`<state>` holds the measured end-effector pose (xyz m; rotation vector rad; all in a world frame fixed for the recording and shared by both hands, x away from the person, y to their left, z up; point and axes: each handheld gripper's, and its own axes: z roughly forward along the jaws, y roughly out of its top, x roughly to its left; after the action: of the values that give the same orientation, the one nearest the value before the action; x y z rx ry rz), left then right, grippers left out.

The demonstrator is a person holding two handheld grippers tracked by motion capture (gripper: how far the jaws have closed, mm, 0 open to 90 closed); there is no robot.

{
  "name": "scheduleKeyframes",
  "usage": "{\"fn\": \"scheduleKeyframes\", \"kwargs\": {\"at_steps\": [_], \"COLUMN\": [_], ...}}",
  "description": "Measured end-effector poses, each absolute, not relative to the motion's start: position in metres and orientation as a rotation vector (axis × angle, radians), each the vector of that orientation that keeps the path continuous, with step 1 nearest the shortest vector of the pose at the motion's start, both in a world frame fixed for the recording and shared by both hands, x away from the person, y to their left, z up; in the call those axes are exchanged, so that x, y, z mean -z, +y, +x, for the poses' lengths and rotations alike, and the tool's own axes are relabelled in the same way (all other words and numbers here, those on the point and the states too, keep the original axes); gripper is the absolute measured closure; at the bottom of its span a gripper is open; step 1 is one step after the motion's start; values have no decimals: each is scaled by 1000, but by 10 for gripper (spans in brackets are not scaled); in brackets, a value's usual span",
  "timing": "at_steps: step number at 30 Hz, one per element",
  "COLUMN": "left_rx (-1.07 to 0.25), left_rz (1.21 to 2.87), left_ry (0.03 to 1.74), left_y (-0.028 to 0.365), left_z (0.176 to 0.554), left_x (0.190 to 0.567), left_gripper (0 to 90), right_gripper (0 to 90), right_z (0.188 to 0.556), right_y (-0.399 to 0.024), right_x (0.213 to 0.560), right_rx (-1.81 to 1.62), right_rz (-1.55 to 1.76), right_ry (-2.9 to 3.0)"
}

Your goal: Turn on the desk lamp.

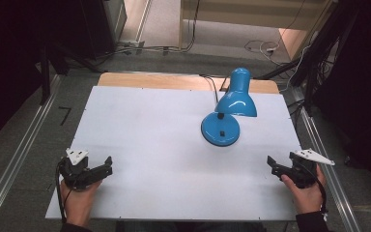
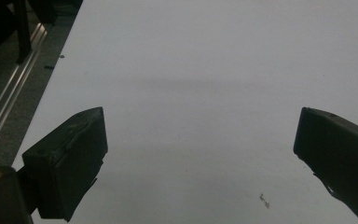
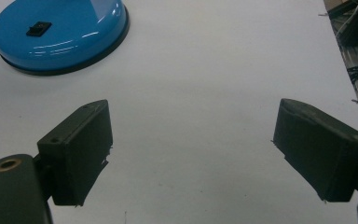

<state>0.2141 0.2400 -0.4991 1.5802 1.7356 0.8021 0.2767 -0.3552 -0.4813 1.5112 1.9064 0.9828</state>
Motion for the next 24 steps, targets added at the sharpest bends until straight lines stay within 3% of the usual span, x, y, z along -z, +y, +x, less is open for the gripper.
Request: {"fn": "scheduleKeyframes", "kwargs": {"at_steps": [24], "left_rx": [-789], "left_rz": [1567], "left_ry": [1746], "left_y": [242], "left_z": [214], "left_x": [500], "left_gripper": [35], "right_gripper": [117], "right_z": [290], "right_y": [-333], "right_x": [479], "right_rx": [-1016], "right_rz": [1474], "right_ry": [1945]}}
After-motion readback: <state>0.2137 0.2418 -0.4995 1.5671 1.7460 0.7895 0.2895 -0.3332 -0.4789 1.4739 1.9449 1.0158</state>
